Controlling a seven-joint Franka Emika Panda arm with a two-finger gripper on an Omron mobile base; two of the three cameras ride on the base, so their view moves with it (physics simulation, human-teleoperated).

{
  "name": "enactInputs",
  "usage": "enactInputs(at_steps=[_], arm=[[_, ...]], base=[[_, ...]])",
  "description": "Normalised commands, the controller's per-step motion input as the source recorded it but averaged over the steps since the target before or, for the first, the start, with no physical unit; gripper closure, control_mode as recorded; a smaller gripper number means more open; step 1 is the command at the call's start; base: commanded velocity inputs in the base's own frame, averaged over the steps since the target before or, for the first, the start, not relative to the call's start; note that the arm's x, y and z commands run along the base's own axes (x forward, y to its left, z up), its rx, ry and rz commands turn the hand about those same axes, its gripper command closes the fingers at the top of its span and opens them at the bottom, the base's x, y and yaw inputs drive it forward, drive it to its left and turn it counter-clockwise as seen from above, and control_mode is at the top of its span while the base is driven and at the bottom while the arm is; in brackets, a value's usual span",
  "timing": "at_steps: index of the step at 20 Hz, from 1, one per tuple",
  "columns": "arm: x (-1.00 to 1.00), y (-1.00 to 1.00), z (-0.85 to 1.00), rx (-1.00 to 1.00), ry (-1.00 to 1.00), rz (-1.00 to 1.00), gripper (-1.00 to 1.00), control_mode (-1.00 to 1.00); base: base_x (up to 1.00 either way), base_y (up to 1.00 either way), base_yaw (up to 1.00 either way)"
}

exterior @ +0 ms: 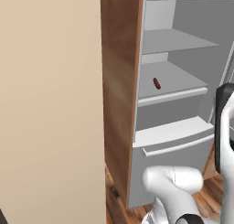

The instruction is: Move the hot dog bun to the plate on the dining table and place the condiment next to that plate. Then navigate to the fridge and take the sausage and place it on the plate as well.

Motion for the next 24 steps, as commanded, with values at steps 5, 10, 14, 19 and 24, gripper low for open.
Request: enactInputs(at_steps=[5,10,14,19,24], arm=[[-0.02,1.0,0.1,0.06,0.0,0.34,-1.0,-1.0],[-0.07,1.0,0.01,0.06,0.0,0.28,-1.0,-1.0],[-0.14,0.72,-0.01,0.01,0.0,0.17,-1.0,-1.0],[0.0,0.03,-0.02,0.0,0.0,0.02,-1.0,1.0],[0.0,0.0,0.0,0.0,0.0,0.0,-1.0,1.0]], base=[[0.0,0.0,0.0],[0.0,0.0,0.0],[0.0,0.0,0.0],[0.12,-0.25,0.01],[0.59,-0.99,0.06]])
